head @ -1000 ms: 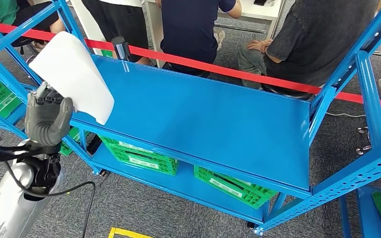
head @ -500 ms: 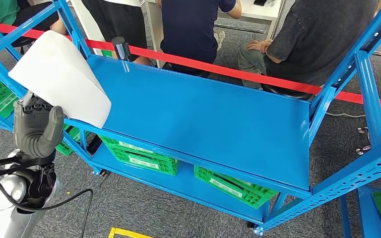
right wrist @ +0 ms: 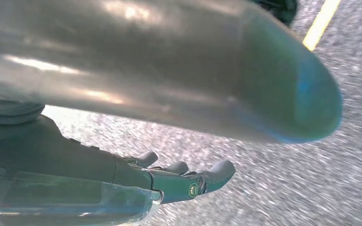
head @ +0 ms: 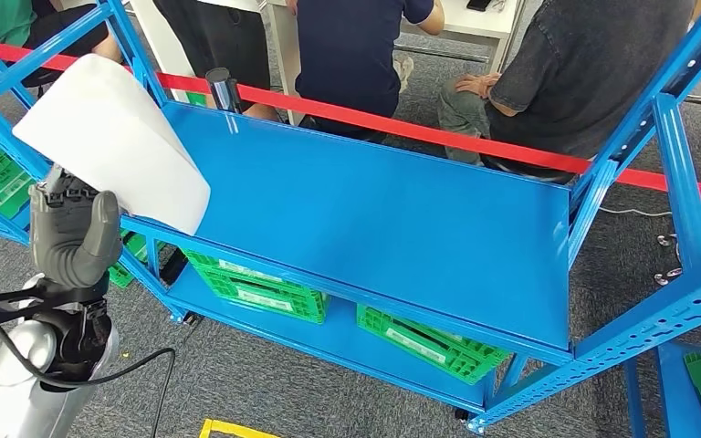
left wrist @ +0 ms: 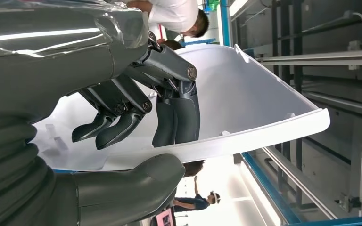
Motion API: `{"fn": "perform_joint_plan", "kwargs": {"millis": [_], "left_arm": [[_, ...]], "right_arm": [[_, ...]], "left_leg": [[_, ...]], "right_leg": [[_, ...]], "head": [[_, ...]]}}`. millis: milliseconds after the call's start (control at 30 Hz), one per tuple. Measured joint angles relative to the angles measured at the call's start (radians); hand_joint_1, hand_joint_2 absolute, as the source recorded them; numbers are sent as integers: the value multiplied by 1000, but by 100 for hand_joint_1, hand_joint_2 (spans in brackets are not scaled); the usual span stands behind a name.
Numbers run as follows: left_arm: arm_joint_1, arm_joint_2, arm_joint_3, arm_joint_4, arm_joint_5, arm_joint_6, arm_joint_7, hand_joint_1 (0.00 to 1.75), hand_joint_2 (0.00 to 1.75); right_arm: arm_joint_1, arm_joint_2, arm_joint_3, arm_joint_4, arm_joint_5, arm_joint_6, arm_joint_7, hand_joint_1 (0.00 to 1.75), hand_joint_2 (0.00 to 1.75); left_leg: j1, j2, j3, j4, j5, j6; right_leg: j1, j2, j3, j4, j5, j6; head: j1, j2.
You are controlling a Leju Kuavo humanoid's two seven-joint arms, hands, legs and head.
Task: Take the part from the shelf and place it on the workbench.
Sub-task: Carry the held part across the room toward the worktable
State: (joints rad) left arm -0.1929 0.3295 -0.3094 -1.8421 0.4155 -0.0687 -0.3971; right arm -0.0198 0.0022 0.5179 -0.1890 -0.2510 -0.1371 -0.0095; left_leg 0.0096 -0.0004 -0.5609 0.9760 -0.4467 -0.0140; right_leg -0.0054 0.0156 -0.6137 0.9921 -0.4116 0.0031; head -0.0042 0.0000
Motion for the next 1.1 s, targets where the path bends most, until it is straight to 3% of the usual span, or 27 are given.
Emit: {"fn": "perform_joint_plan", "kwargs": {"millis": [333,600,1100], "left_arm": [[24,-35,-2,3,-27,63,-27,175,175],[-10,-90,-11,31,-40,32,0,175,175],[-19,-121,-27,76,-66,30,6,175,175]], "right_arm": [[-28,-18,19,-2,26,29,24,0,0],[-45,-25,14,-11,-7,-6,45,0,0],[-47,-36,14,-20,21,21,43,0,0]], "left_leg": [[0,0,1,0,0,0],[0,0,0,0,0,0],[0,0,1,0,0,0]], "right_leg": [[0,0,0,0,0,0],[0,-1,1,0,0,0],[0,-1,1,0,0,0]], "head": [[0,0],[0,0],[0,0]]}}
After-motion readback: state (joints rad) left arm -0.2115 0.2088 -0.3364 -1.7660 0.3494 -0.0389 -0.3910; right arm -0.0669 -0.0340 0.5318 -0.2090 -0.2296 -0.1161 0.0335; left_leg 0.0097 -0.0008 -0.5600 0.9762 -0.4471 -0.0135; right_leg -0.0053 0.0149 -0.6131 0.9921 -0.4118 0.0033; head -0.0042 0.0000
